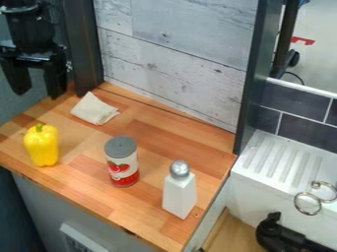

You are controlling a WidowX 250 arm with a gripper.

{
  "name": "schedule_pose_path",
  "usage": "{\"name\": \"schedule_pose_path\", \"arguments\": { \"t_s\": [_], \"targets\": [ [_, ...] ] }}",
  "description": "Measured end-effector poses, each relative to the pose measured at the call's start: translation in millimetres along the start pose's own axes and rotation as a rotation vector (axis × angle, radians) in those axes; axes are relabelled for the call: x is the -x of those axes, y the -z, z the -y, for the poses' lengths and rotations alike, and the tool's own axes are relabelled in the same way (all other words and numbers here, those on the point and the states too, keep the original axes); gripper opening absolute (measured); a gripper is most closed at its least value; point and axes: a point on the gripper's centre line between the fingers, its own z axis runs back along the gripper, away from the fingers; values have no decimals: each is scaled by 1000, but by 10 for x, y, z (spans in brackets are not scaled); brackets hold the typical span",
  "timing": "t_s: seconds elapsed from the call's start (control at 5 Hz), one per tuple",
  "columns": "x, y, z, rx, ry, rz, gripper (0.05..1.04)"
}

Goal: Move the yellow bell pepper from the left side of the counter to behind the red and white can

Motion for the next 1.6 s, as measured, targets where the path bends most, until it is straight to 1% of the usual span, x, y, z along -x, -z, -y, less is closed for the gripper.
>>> {"name": "schedule_pose_path", "arguments": {
  "t_s": [0.2, 0.6, 0.8, 1.0, 1.2, 1.4, 1.6],
  "targets": [
    [15, 92, 3, 9, -2, -31, 1001],
    [2, 209, -79, -37, -28, -57, 1001],
    [-28, 340, -124, -58, -58, -77, 1001],
    [-33, 531, -142, -56, -76, -126, 1001],
    [-65, 602, -155, -56, -77, -121, 1001],
    [-73, 644, -158, -54, -78, -127, 1001],
    [-97, 654, -167, -53, -80, -124, 962]
  ]
}}
